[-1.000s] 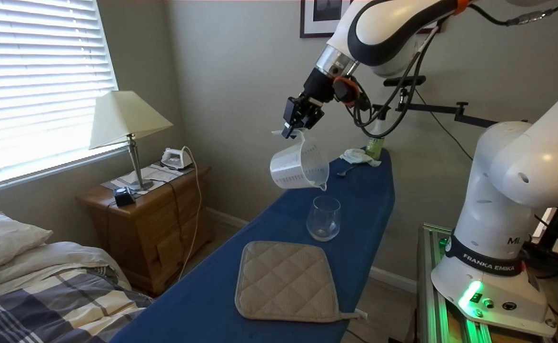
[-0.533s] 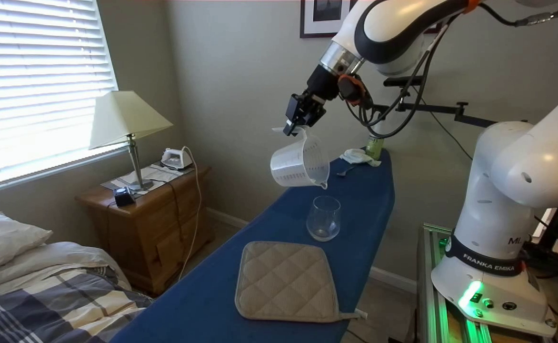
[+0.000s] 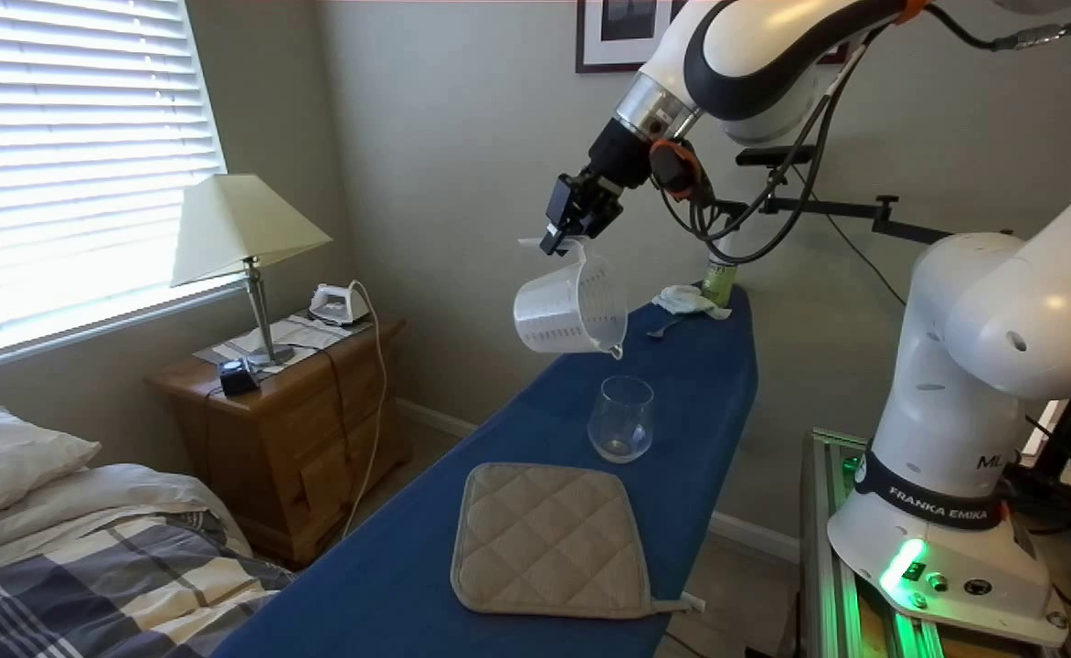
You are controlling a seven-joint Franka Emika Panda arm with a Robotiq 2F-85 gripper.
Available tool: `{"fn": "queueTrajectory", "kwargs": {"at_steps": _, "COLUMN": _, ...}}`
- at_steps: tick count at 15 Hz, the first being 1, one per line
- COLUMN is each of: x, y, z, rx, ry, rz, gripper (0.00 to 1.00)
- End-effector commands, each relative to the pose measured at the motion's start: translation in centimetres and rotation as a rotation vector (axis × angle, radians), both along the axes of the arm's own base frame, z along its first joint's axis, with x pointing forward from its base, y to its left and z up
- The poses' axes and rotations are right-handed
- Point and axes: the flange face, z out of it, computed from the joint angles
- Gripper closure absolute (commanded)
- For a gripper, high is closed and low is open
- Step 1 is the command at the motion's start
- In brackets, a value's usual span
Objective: Pour the contents from the jar into the cup
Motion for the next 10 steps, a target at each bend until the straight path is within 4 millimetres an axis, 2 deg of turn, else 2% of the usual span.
{"fn": "queueTrajectory", "kwargs": {"at_steps": 1, "x": -0.16, "y": 0.05, "z": 0.88, "rx": 0.007, "ry": -0.039, "rz": 0.019, "gripper": 0.91}}
{"fn": "queueTrajectory", "kwargs": {"at_steps": 10, "x": -0.06, "y": 0.47, "z": 1.27, "rx": 0.003, "ry": -0.071, "rz": 0.046, "gripper": 0.91}}
